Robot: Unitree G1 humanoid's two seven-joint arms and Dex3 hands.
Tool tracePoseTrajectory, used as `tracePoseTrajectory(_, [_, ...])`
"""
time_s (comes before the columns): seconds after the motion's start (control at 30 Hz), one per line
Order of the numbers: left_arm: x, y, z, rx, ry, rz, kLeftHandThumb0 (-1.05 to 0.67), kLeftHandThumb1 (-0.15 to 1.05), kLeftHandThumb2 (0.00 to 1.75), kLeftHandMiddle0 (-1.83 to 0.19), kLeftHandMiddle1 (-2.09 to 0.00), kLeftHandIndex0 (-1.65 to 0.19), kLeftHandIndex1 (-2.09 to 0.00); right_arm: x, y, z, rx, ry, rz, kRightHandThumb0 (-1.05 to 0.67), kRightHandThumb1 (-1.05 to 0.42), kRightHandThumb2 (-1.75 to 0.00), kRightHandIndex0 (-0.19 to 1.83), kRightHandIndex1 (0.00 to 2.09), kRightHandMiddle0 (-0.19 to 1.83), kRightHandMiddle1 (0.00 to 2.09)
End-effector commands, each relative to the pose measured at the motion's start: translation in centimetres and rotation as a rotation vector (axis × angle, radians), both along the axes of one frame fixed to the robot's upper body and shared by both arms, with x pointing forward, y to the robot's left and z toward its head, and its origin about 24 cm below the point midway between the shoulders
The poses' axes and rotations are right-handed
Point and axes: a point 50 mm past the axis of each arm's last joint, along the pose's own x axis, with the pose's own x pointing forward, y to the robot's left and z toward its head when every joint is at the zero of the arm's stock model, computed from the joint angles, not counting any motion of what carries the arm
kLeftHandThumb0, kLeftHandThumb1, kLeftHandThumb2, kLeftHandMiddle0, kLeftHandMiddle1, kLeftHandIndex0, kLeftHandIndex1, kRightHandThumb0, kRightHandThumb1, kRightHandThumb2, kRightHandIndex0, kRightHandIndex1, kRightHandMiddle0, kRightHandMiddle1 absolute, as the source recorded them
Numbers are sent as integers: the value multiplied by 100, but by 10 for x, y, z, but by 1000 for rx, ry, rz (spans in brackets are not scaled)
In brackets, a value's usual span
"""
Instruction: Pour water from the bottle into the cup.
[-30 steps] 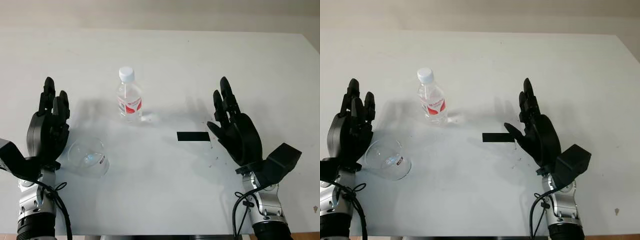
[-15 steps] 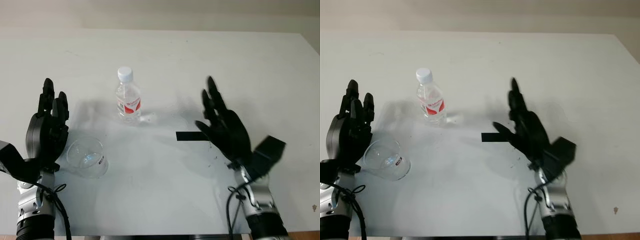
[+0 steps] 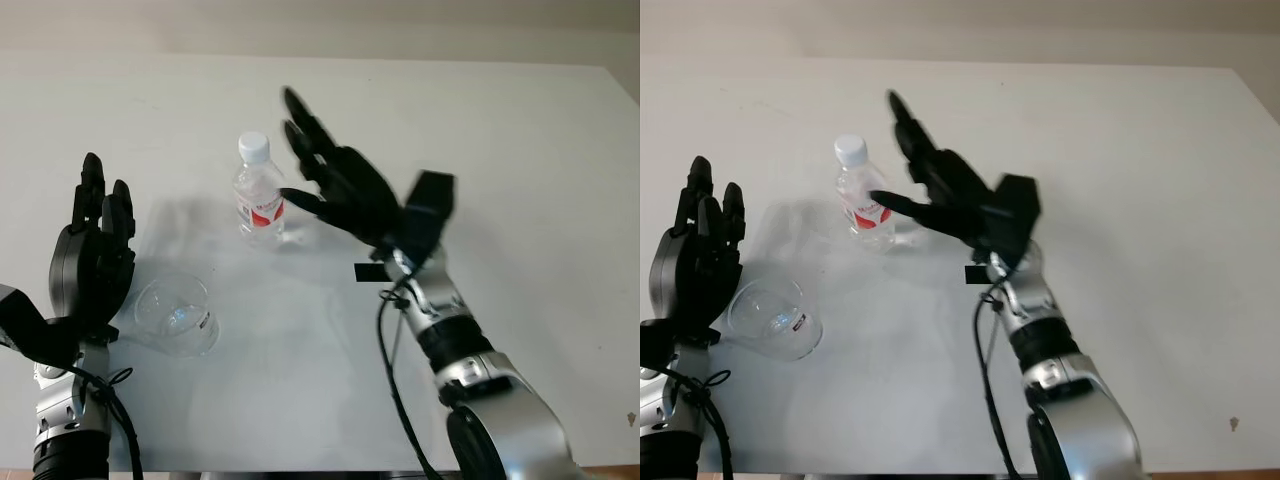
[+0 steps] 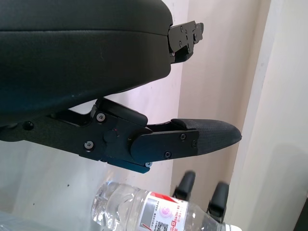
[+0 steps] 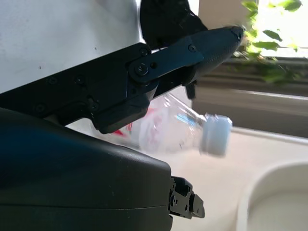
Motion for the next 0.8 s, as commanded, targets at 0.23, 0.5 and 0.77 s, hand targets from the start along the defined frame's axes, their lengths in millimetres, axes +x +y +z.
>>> tracePoseTrajectory(0.23, [-6, 0, -9, 5, 22, 19, -74, 105, 49, 18, -4, 18, -1, 4, 12, -9, -91, 29, 9, -103, -97, -5, -19, 0, -19, 0])
tracePoseTrajectory(0.5, [-9, 2, -9, 13, 23, 29, -75, 105, 48, 19, -4, 18, -1, 0, 14, -25, -118, 71, 9, -101, -95, -5, -19, 0, -19, 0])
tracePoseTrajectory(0.77, [-11, 4, -9, 16, 27, 36, -74, 105, 47, 19, -2, 18, -1, 1, 18, -28, -117, 97, 4, -102, -95, -5, -19, 0, -19, 0])
